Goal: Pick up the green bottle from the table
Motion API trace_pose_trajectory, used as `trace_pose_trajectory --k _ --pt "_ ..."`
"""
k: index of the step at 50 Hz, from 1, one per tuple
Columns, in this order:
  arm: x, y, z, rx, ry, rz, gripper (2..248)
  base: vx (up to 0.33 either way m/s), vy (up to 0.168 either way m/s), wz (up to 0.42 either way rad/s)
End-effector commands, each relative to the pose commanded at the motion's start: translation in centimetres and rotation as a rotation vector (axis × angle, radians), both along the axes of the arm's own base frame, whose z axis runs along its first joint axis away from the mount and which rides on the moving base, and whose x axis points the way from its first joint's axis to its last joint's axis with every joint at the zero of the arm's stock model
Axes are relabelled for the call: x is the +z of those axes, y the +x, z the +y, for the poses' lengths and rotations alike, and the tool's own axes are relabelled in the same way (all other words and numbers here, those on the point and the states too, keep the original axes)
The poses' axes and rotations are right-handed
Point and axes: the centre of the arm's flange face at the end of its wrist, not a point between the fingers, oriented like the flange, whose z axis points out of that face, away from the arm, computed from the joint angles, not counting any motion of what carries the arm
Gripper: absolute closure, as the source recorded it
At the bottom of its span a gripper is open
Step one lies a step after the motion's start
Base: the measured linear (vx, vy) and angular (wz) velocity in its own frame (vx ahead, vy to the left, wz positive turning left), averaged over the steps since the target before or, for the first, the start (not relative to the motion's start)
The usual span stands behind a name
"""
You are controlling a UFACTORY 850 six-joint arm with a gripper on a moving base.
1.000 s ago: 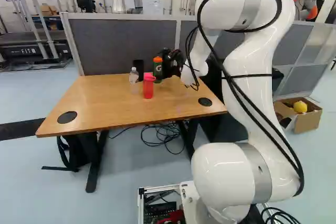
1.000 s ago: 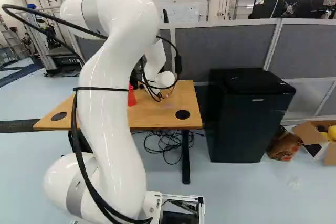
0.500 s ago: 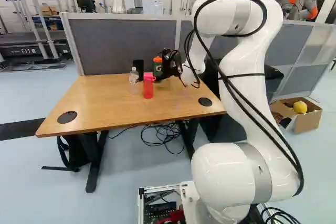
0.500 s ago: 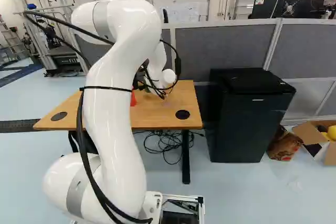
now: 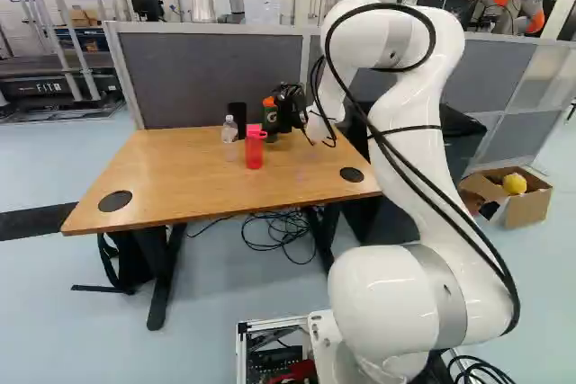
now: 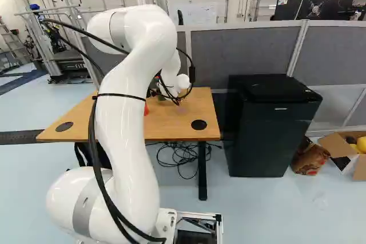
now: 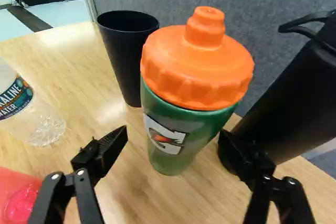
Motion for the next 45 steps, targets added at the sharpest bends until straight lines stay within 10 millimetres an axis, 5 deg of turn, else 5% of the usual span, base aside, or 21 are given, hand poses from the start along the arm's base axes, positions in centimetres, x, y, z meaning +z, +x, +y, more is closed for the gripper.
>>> trace_pose_trajectory --k 1,5,6,10,11,16,17,45 --pt "0.0 0.0 0.0 0.000 0.000 0.000 28 0.000 0.000 0.000" --pt "0.0 0.0 0.0 0.000 0.000 0.000 28 0.000 0.000 0.000" --pt "0.0 0.0 0.0 0.000 0.000 0.000 66 0.000 0.000 0.000" --pt "0.0 0.0 0.0 0.000 0.000 0.000 66 0.000 0.000 0.000" --pt "0.0 0.0 0.0 0.000 0.000 0.000 104 0.000 0.000 0.000" --pt "0.0 0.0 0.0 0.000 0.000 0.000 104 0.000 0.000 0.000" --pt "0.0 0.0 0.0 0.000 0.000 0.000 132 0.000 0.000 0.000" --pt "1.6 -1.8 -0.5 -0.010 0.000 -0.001 136 0.000 0.000 0.000"
